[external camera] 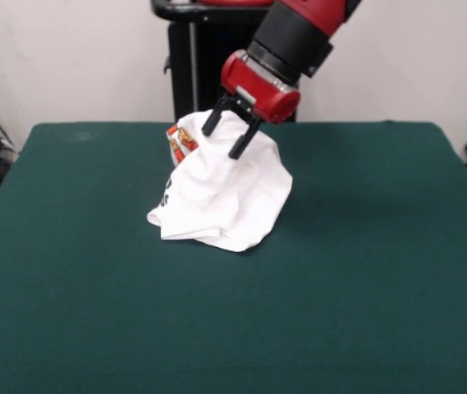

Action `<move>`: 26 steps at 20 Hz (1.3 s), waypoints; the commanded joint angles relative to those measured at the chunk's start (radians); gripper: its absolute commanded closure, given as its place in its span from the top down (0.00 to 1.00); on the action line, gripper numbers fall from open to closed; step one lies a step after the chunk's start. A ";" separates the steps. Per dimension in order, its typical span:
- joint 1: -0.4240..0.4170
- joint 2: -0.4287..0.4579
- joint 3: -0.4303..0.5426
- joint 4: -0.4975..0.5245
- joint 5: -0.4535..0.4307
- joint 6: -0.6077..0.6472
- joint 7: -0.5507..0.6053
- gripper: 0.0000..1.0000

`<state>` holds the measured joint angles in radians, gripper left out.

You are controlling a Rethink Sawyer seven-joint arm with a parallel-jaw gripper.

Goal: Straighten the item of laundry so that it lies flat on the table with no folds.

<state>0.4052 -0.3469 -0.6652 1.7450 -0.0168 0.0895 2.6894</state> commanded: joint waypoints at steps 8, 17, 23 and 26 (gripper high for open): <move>-0.032 0.006 0.250 -0.009 -0.038 -0.050 0.020 1.00; -0.096 -0.062 0.337 -0.005 -0.108 0.080 -0.040 0.00; -0.062 -0.037 0.296 -0.028 -0.066 0.114 0.026 0.00; -0.036 -0.030 0.275 -0.043 -0.055 0.160 0.032 0.00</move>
<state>0.3334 -0.4108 -0.4925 1.7451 -0.0953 0.0994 2.6894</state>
